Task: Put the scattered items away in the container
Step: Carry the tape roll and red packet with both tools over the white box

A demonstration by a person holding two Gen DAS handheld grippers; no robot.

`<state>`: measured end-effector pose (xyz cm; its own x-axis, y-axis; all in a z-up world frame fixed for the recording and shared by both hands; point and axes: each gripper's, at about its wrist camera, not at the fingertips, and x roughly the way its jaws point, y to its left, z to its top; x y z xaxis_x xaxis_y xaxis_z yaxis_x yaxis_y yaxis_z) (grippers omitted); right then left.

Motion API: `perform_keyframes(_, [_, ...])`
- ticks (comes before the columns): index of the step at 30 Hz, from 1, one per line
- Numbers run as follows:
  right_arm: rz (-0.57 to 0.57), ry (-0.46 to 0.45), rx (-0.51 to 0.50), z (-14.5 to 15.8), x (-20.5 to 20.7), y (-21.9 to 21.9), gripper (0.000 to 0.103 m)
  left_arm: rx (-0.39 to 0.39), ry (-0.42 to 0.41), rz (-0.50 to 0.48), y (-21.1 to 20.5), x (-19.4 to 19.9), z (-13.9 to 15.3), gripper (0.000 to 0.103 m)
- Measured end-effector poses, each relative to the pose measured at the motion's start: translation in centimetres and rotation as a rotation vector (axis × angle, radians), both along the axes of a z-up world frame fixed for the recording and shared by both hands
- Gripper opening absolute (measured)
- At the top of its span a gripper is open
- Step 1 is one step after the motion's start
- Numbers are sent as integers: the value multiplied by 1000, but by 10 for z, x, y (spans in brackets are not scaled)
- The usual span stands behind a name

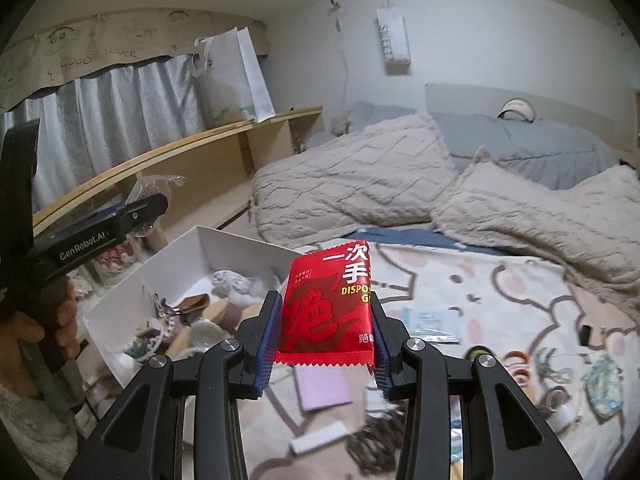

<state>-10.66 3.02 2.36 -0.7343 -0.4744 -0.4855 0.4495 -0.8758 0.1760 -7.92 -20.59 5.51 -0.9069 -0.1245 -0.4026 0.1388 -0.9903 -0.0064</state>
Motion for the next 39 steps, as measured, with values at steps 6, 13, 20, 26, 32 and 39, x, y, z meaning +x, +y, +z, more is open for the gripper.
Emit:
perform_keyframes(6, [54,-50,-13,-6,-18,-36,41,23,-48,66,-33,-15,-19,49])
perform_keyframes(13, [128,-111,-9,-18,-33,-78,41,67,-107,123,-68,-36,-45,49])
perform_keyframes(20, [193,-194,-6,-35,-45,-109,41,160,-197,129,-85,-55,-63,49])
perform_keyframes(26, [216,-210,19,-45,-44,-124,41,232,-265,208,-102,-62,-75,49])
perform_keyframes(32, [226,-215,32,-47,-44,-130,41,244,-278,242,-105,-60,-78,50])
perform_keyframes(39, [233,-214,39,-42,-42,-132,41,226,-302,278,-106,-60,-80,60])
